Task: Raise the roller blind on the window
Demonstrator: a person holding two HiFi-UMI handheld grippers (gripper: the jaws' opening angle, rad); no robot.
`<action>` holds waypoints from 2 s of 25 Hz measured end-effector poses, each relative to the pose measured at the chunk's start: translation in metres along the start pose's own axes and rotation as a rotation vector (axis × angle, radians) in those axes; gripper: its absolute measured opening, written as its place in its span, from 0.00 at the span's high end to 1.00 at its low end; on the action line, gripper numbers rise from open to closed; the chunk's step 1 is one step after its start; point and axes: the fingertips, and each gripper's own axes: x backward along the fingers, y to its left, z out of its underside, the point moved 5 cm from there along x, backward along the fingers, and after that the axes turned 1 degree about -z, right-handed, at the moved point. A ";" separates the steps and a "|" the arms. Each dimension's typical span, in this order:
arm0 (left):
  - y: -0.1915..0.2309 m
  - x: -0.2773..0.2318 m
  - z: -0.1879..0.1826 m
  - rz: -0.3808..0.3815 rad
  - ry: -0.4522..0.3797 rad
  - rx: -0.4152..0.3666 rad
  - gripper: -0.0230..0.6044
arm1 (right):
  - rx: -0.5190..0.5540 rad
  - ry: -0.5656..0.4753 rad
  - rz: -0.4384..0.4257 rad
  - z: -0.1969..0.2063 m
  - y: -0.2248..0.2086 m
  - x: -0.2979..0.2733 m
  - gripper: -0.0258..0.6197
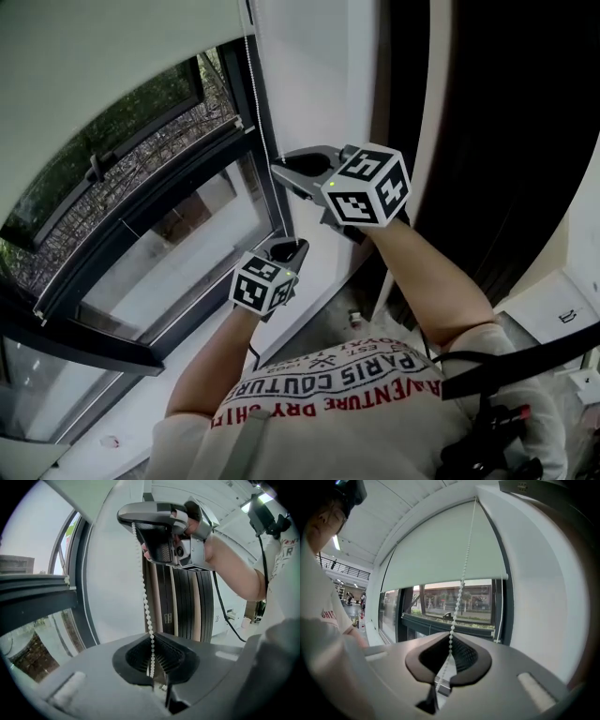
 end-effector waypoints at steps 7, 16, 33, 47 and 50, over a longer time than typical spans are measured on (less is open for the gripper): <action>-0.020 -0.033 0.167 0.071 0.415 0.024 0.96 | 0.057 0.094 0.039 0.058 0.010 -0.006 0.95; -0.030 -0.024 0.184 0.053 0.164 0.185 0.95 | 0.011 0.079 0.041 0.060 -0.003 0.007 0.95; 0.052 0.077 -0.125 0.103 -0.389 0.044 0.72 | -0.007 0.066 0.015 0.063 -0.011 0.011 0.95; 0.055 0.098 -0.316 0.174 -0.463 -0.054 0.73 | 0.039 0.091 -0.040 0.058 0.001 0.006 0.95; 0.059 0.099 -0.325 0.182 -0.473 -0.042 0.78 | 0.038 0.101 -0.045 0.057 -0.002 0.005 0.95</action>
